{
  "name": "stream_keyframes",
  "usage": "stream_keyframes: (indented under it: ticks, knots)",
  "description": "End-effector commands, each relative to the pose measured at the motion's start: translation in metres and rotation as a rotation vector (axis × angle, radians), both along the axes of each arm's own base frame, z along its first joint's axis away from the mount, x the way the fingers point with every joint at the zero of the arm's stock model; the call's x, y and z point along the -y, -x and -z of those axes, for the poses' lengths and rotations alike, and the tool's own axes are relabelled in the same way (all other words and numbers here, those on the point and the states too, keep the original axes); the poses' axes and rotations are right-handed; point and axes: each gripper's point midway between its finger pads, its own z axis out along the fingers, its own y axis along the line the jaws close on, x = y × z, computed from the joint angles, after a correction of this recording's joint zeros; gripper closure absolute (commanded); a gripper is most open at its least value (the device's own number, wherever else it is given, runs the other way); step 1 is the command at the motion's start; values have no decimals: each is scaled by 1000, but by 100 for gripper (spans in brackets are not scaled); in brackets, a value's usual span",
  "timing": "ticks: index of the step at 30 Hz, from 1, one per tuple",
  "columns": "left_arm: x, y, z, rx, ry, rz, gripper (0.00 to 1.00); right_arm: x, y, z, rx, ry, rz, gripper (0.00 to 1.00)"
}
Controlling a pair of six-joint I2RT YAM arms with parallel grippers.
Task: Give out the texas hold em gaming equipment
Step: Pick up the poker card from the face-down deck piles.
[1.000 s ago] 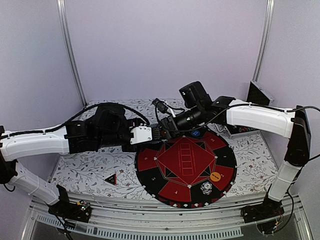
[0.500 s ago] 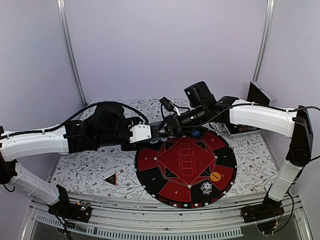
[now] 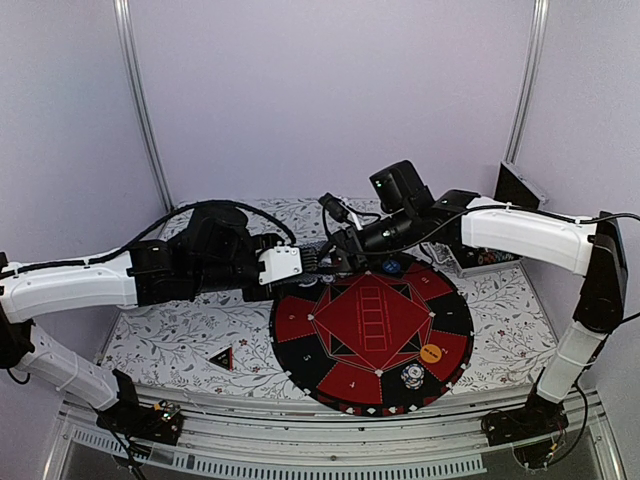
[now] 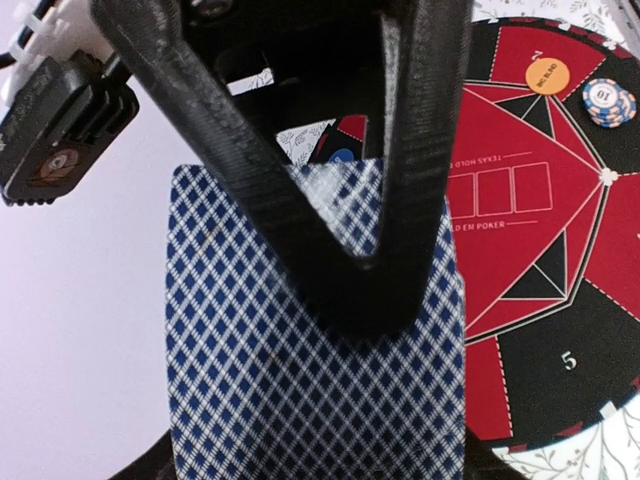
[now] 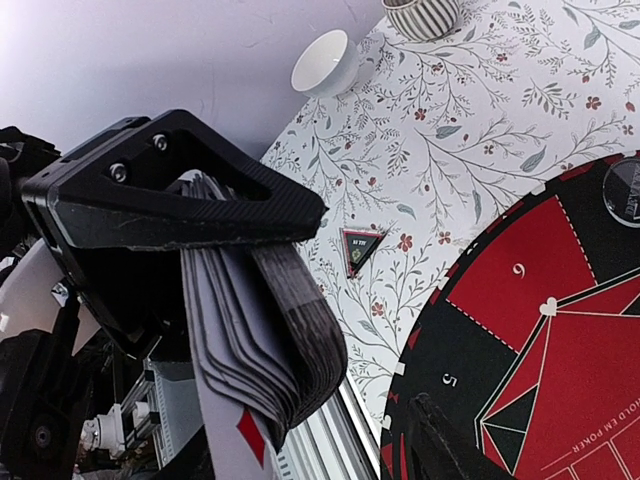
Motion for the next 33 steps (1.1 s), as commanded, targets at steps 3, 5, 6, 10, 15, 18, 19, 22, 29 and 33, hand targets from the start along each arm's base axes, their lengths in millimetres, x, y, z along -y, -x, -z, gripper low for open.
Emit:
stream_keyframes:
  ticks: [3,5,6,10,15,18,19,22,29,33]
  knots:
    - [1,-6,-12,-11,53,-21,39,0,0,-25,34,-38,-10,47]
    - [0,-6,-10,-16,50,-20,39,3,-2,-27,50,-29,5,47]
    - [0,-6,-9,-18,49,-19,39,4,-3,-28,58,-24,12,47]
    - [1,-6,-10,-20,53,-20,39,7,-7,-23,63,18,36,47]
    - [0,-5,-11,-19,57,-17,39,10,-11,-25,91,35,52,62]
    - [-1,-5,-10,-21,55,-19,39,8,-9,-26,83,26,38,75]
    - [-1,-5,-10,-22,56,-19,39,9,-8,-27,82,26,36,79]
    - [-1,-5,-10,-23,57,-20,39,9,-7,-30,84,20,34,93]
    - [-3,-6,-5,-31,53,-27,39,12,-5,-36,88,22,38,96]
    - [-3,-7,-6,-33,59,-32,39,11,-2,-37,78,17,23,94]
